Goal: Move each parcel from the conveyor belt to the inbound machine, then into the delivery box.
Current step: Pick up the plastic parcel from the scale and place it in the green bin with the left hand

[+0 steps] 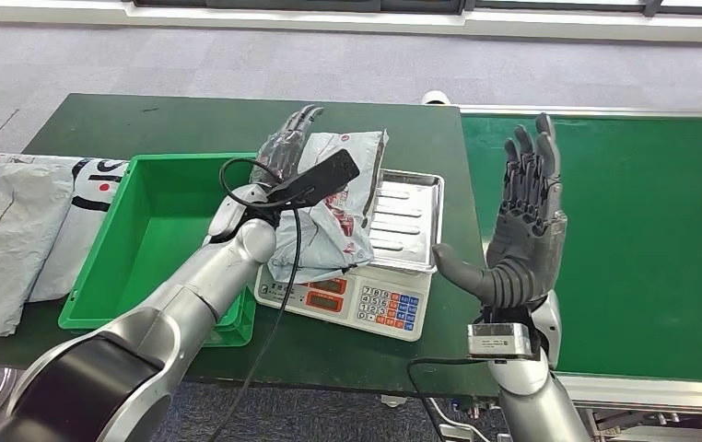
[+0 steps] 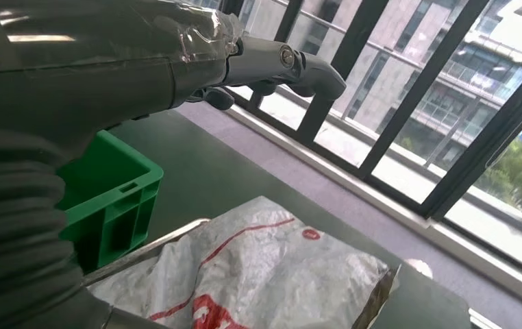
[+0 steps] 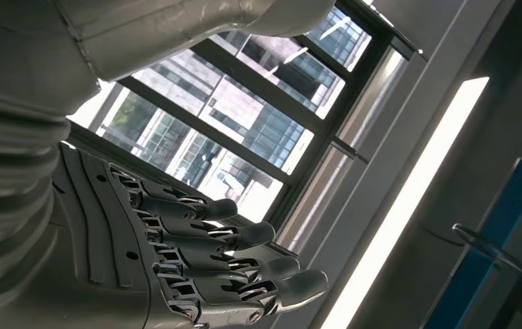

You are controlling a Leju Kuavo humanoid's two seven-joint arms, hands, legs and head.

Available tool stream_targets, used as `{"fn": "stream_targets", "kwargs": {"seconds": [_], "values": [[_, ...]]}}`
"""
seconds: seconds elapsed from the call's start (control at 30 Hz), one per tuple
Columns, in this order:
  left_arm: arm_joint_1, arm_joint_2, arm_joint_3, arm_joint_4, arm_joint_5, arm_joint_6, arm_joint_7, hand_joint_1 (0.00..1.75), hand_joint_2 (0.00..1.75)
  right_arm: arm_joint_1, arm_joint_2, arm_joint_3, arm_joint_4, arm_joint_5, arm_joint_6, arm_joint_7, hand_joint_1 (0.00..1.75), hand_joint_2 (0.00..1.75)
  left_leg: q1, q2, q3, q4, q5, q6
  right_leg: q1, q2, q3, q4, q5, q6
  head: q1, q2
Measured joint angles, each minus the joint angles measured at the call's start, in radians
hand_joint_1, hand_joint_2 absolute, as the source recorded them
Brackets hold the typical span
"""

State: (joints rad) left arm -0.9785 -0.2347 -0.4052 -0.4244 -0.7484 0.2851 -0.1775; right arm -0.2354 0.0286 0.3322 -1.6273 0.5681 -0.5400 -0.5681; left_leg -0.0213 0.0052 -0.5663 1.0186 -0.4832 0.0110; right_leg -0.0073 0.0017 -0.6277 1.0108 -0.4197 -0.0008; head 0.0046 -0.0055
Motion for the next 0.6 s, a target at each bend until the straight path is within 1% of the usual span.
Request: {"fn": "stream_targets", "kwargs": {"seconds": [0.07, 0.2, 0.33, 0.43, 0.6], "values": [[-0.015, 0.000, -0.015, 0.026, -0.016, -0.043, 0.024, 0.00, 1.75, -0.001, -0.006, 0.006, -0.015, -0.005, 0.002, -0.005, 0.00, 1.75, 0.000, 0.000, 0.000, 0.000, 0.000, 0.000, 0.000, 0.000, 0.000, 0.000, 0.000, 0.000, 0.000, 0.000], [-0.036, 0.000, -0.056, 0.077, -0.084, -0.215, 0.113, 0.00, 1.75, 0.001, -0.014, 0.032, -0.066, 0.005, -0.007, -0.019, 0.00, 1.75, 0.000, 0.000, 0.000, 0.000, 0.000, 0.000, 0.000, 0.000, 0.000, 0.000, 0.000, 0.000, 0.000, 0.000], [-0.035, -0.002, -0.104, 0.113, -0.154, -0.345, 0.217, 0.00, 1.75, 0.005, -0.014, 0.069, -0.137, 0.054, -0.005, 0.021, 0.00, 1.75, 0.000, 0.000, 0.000, 0.000, 0.000, 0.000, 0.000, 0.000, 0.000, 0.000, 0.000, 0.000, 0.000, 0.000], [-0.033, -0.001, -0.129, 0.129, -0.179, -0.391, 0.258, 0.00, 1.75, 0.003, -0.014, 0.089, -0.171, 0.070, 0.005, 0.042, 0.00, 1.75, 0.000, 0.000, 0.000, 0.000, 0.000, 0.000, 0.000, 0.000, 0.000, 0.000, 0.000, 0.000, 0.000, 0.000], [-0.035, 0.001, -0.149, 0.143, -0.185, -0.405, 0.265, 0.00, 1.75, 0.001, -0.013, 0.099, -0.194, 0.071, 0.009, 0.044, 0.00, 1.75, 0.000, -0.001, 0.000, 0.000, 0.000, 0.000, 0.000, -0.001, 0.001, 0.000, 0.000, 0.000, 0.000, 0.000]]}}
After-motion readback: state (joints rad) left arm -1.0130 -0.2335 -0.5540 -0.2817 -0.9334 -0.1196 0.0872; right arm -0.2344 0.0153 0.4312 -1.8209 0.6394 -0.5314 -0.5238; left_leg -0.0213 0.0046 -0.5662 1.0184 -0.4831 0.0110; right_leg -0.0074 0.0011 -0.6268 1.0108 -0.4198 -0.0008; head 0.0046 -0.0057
